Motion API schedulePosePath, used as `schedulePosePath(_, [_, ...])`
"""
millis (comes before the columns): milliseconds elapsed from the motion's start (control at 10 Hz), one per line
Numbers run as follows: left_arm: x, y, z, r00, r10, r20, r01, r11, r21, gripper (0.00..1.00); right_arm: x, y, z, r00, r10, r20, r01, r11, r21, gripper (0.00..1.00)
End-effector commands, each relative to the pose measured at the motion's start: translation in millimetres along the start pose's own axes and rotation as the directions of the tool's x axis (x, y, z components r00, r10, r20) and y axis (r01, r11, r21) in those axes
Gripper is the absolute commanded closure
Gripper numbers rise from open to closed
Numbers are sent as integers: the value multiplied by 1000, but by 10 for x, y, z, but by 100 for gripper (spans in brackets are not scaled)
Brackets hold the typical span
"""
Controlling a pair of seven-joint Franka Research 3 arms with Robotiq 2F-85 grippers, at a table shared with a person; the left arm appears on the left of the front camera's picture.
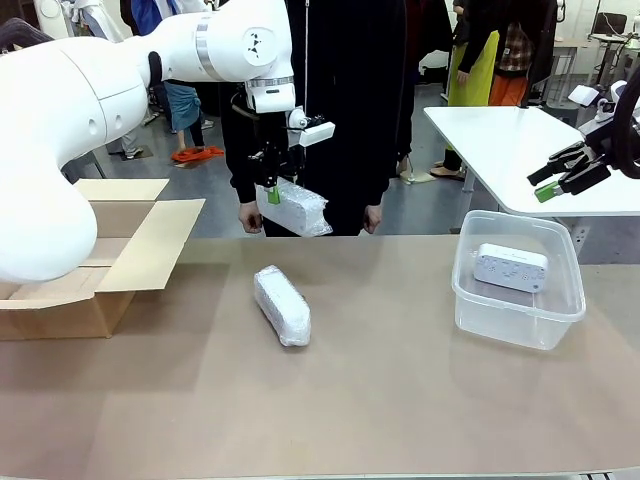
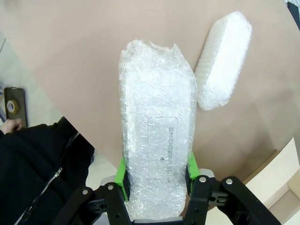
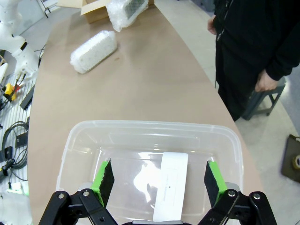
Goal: Separate and place wrapped and unwrapped clocks.
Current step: Pick up the Digital clock indicated by the person, then if the picked Digital clock is wrapped, place it in the Package Box ; if not, place it in the Organizing box.
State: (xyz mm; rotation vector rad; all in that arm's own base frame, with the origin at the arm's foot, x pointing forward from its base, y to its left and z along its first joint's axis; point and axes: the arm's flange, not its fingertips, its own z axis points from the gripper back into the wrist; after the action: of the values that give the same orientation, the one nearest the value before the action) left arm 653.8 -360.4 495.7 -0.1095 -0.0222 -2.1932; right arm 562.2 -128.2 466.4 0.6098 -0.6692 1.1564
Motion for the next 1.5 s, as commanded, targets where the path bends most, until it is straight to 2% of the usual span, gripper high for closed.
schedulePosePath(0, [4,-7,41,1000,0,-1,0,1000,6,100,-4,4,-3,1000,-1,1,1,1000,1,0])
schedulePosePath(1400, [4,-7,41,1000,0,-1,0,1000,6,100,-4,4,-3,1000,-1,1,1,1000,1,0])
